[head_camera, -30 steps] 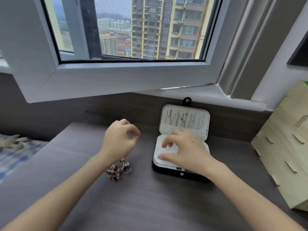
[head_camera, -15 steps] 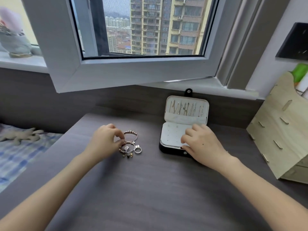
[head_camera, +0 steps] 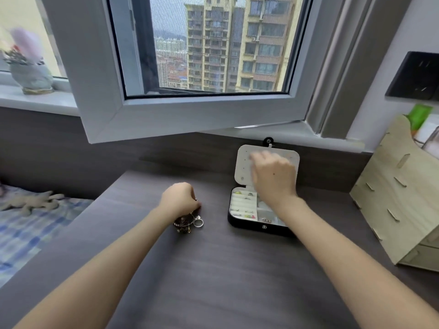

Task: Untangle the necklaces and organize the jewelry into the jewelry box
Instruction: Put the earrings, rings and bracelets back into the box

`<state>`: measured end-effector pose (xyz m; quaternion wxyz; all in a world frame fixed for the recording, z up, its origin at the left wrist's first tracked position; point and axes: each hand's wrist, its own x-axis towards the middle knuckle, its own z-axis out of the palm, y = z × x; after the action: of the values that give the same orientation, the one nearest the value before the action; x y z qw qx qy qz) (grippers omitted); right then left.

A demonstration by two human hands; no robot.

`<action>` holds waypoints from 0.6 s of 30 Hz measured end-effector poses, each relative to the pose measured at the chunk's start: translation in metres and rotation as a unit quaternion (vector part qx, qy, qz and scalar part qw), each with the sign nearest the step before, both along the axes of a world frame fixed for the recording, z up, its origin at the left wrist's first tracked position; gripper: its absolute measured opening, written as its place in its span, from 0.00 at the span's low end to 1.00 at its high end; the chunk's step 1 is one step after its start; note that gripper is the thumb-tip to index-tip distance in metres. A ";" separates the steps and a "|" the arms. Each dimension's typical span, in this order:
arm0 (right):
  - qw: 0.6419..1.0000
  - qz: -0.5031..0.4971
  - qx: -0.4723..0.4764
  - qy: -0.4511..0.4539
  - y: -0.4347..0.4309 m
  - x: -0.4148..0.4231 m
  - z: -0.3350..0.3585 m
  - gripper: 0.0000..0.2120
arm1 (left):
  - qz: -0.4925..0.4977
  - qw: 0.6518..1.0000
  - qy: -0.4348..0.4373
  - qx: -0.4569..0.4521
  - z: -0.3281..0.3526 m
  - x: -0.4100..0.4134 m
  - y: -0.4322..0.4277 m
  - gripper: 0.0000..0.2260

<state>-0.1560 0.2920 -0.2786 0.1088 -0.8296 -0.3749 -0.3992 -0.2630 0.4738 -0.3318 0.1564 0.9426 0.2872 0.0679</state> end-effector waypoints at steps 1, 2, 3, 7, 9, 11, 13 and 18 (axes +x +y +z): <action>0.998 0.054 0.014 0.021 0.006 -0.011 -0.008 0.07 | 0.002 1.000 0.004 -0.016 0.001 0.002 0.002 0.07; 0.991 0.112 0.023 0.062 0.011 -0.023 -0.016 0.02 | -0.001 1.000 0.008 -0.029 0.002 0.002 0.005 0.07; 0.980 0.155 0.012 0.124 0.016 -0.033 -0.022 0.02 | -0.008 0.999 0.012 -0.035 0.004 0.002 0.007 0.07; 0.924 0.235 -0.116 0.279 0.033 -0.057 -0.046 0.05 | -0.026 0.999 -0.009 -0.032 0.011 -0.006 0.012 0.10; 0.929 0.252 -0.105 0.249 0.042 -0.064 -0.056 0.03 | -0.016 0.997 -0.050 -0.051 0.016 -0.012 0.014 0.11; 0.939 0.255 -0.088 0.212 0.049 -0.066 -0.063 0.01 | 0.001 0.992 -0.098 -0.079 0.022 -0.020 0.017 0.11; 0.946 0.247 -0.098 0.187 0.054 -0.067 -0.067 0.03 | 0.022 0.983 -0.146 -0.113 0.025 -0.030 0.021 0.10; 0.952 0.235 -0.145 0.129 0.059 -0.072 -0.071 0.09 | 0.071 0.924 -0.266 -0.265 0.030 -0.057 0.028 0.09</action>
<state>-0.2278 0.3511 -0.3496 0.1254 -0.7690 -0.5962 -0.1935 -0.3197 0.5018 -0.3016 0.4662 0.7908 0.3090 0.2487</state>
